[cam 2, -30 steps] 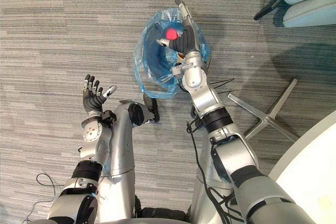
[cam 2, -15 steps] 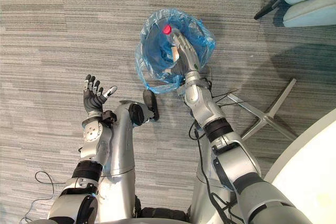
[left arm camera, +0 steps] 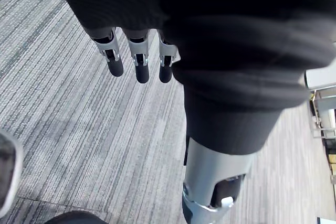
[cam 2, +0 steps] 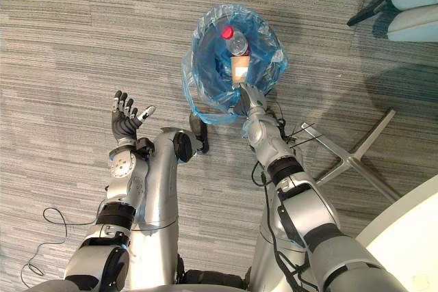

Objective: Gather rubbish on tea table into small bin, then transfer packed bag to large trash can.

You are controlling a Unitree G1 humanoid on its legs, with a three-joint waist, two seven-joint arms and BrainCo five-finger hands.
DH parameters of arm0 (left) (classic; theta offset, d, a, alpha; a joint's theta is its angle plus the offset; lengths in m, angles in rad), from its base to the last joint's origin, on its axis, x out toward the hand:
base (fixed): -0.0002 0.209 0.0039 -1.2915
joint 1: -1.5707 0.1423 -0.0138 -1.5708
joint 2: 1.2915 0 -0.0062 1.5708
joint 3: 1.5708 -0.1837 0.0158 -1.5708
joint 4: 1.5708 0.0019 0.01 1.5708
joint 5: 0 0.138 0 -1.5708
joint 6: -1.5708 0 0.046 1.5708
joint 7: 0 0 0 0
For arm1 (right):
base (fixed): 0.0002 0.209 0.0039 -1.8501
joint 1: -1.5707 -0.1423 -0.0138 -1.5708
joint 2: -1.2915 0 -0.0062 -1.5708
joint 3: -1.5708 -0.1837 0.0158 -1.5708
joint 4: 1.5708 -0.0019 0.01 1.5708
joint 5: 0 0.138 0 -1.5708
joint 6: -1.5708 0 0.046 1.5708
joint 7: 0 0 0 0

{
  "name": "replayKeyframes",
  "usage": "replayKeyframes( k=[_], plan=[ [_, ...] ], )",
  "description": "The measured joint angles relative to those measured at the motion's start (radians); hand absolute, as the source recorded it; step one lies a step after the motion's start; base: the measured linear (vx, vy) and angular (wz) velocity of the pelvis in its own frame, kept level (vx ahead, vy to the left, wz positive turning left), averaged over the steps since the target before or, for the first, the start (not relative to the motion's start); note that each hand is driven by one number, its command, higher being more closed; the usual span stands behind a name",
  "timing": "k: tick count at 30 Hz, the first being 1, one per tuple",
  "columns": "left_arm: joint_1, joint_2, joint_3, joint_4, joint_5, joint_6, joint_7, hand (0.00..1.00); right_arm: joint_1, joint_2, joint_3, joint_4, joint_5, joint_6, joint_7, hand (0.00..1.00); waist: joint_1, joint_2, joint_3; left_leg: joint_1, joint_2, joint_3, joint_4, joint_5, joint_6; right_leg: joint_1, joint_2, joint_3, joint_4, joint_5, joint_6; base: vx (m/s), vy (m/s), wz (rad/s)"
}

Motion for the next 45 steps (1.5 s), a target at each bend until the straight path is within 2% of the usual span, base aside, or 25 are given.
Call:
replayKeyframes(
  k=[4, 9, 14, 16, 20, 21, 23, 25, 28, 33, 34, 37, 39, 41, 43, 44, 45],
  plan=[
    [0.000, 0.000, 0.001, 0.011, 0.009, 0.000, 0.001, 0.00, 0.011, 0.001, -0.008, -0.023, 0.044, 0.002, -0.017, 1.00, -0.001, 0.000, 0.000, 0.015, 0.000, 0.000, 0.000, 0.000, 0.000, 0.015, 0.000, 0.000, -0.001, 0.000, 0.000, -0.04, 0.021, 0.00],
    [0.015, -0.004, -0.007, 0.020, 0.033, 0.021, 0.001, 0.00, 0.070, 0.004, -0.007, -0.205, 0.102, 0.000, -0.020, 1.00, -0.006, -0.001, -0.001, 0.074, 0.001, 0.000, -0.022, 0.003, 0.002, 0.078, 0.001, -0.006, -0.024, -0.003, 0.006, -0.04, 0.014, 0.01],
    [0.105, -0.016, -0.040, 0.017, 0.085, 0.048, 0.000, 0.00, 0.201, 0.049, -0.006, -0.375, 0.162, -0.002, -0.025, 1.00, -0.024, -0.020, -0.002, 0.232, 0.002, 0.006, -0.115, 0.024, 0.001, 0.240, 0.003, -0.027, -0.114, 0.004, -0.004, -0.04, -0.014, 0.05],
    [0.157, -0.014, -0.042, 0.016, 0.092, 0.057, -0.001, 0.00, 0.289, 0.090, -0.006, -0.455, 0.201, -0.019, -0.025, 1.00, -0.033, -0.036, -0.004, 0.349, 0.002, 0.011, -0.182, 0.035, -0.010, 0.356, 0.010, -0.036, -0.179, 0.015, -0.012, 0.01, -0.048, -0.01],
    [0.226, -0.007, -0.069, -0.007, 0.133, 0.067, -0.012, 0.00, 0.435, 0.127, 0.001, -0.551, 0.283, -0.041, -0.014, 1.00, -0.033, -0.046, -0.008, 0.536, 0.017, 0.016, -0.298, 0.045, -0.027, 0.555, 0.039, -0.056, -0.322, 0.047, -0.013, 0.04, -0.042, -0.10],
    [0.260, 0.003, -0.085, -0.016, 0.146, 0.067, -0.018, 0.00, 0.482, 0.151, 0.003, -0.558, 0.314, -0.057, -0.008, 1.00, -0.033, -0.064, -0.014, 0.611, 0.022, 0.030, -0.349, 0.052, -0.031, 0.628, 0.049, -0.055, -0.379, 0.061, -0.012, 0.12, -0.024, -0.17],
    [0.312, 0.012, -0.099, -0.023, 0.166, 0.068, -0.021, 0.00, 0.562, 0.180, 0.020, -0.592, 0.351, -0.061, 0.010, 1.00, -0.036, -0.101, -0.036, 0.719, 0.022, 0.046, -0.422, 0.070, -0.031, 0.729, 0.057, -0.056, -0.453, 0.075, -0.006, 0.13, -0.016, -0.11],
    [0.377, 0.039, -0.132, -0.023, 0.169, 0.068, -0.030, 0.00, 0.638, 0.201, 0.056, -0.625, 0.396, -0.093, 0.046, 1.00, -0.037, -0.150, -0.069, 0.847, 0.022, 0.054, -0.511, 0.089, -0.041, 0.860, 0.074, -0.059, -0.554, 0.097, -0.006, 0.13, 0.008, -0.04],
    [0.431, 0.069, -0.179, 0.006, 0.189, 0.071, -0.044, 0.00, 0.674, 0.200, 0.081, -0.625, 0.432, -0.117, 0.087, 1.00, -0.050, -0.174, -0.136, 0.949, 0.019, 0.058, -0.626, 0.114, -0.054, 0.984, 0.101, -0.062, -0.711, 0.150, 0.001, 0.14, 0.029, -0.03],
    [0.521, 0.079, -0.205, 0.023, 0.210, 0.072, -0.062, 0.00, 0.701, 0.196, 0.087, -0.620, 0.481, -0.121, 0.146, 1.00, -0.060, -0.166, -0.241, 1.096, 0.016, 0.115, -0.755, 0.143, -0.044, 1.142, 0.130, -0.022, -0.924, 0.237, 0.017, 0.14, 0.053, -0.26],
    [0.535, 0.081, -0.211, 0.020, 0.210, 0.072, -0.065, 0.00, 0.714, 0.194, 0.087, -0.620, 0.496, -0.136, 0.160, 1.00, -0.064, -0.159, -0.268, 1.121, 0.016, 0.118, -0.768, 0.143, -0.044, 1.177, 0.137, -0.014, -0.964, 0.255, 0.018, 0.14, 0.064, -0.24],
    [0.557, 0.098, -0.225, -0.016, 0.227, 0.071, -0.078, 0.00, 0.716, 0.181, 0.096, -0.627, 0.515, -0.147, 0.184, 1.00, -0.063, -0.155, -0.285, 1.179, 0.013, 0.134, -0.775, 0.143, -0.043, 1.239, 0.145, 0.021, -1.024, 0.288, 0.022, 0.07, 0.074, -0.36],
    [0.568, 0.099, -0.226, -0.052, 0.245, 0.071, -0.085, 0.00, 0.700, 0.176, 0.102, -0.629, 0.526, -0.154, 0.195, 1.00, -0.063, -0.152, -0.289, 1.213, 0.002, 0.149, -0.794, 0.140, -0.039, 1.259, 0.147, 0.077, -1.069, 0.333, 0.035, -0.03, 0.101, -0.63],
    [0.578, 0.098, -0.228, -0.084, 0.249, 0.070, -0.085, 0.00, 0.679, 0.176, 0.107, -0.629, 0.530, -0.154, 0.201, 1.00, -0.062, -0.150, -0.290, 1.220, 0.001, 0.180, -0.799, 0.132, -0.025, 1.257, 0.150, 0.117, -1.089, 0.360, 0.047, -0.10, 0.114, -0.61],
    [0.592, 0.099, -0.238, -0.158, 0.265, 0.071, -0.085, 0.00, 0.659, 0.176, 0.107, -0.631, 0.546, -0.154, 0.201, 1.00, -0.077, -0.147, -0.292, 1.221, 0.002, 0.218, -0.794, 0.120, 0.004, 1.249, 0.146, 0.138, -1.106, 0.403, 0.062, -0.19, 0.141, -0.46],
    [0.597, 0.095, -0.242, -0.179, 0.266, 0.071, -0.085, 0.00, 0.656, 0.175, 0.107, -0.634, 0.548, -0.154, 0.201, 1.00, -0.084, -0.145, -0.291, 1.225, 0.005, 0.232, -0.803, 0.127, 0.014, 1.246, 0.141, 0.129, -1.097, 0.394, 0.065, -0.16, 0.086, -0.21],
    [0.597, 0.095, -0.245, -0.220, 0.270, 0.070, -0.085, 0.00, 0.648, 0.156, 0.109, -0.654, 0.553, -0.154, 0.202, 1.00, -0.083, -0.128, -0.285, 1.235, 0.003, 0.243, -0.823, 0.137, 0.040, 1.229, 0.117, 0.064, -0.975, 0.314, 0.054, -0.12, 0.067, -0.11]
  ],
)
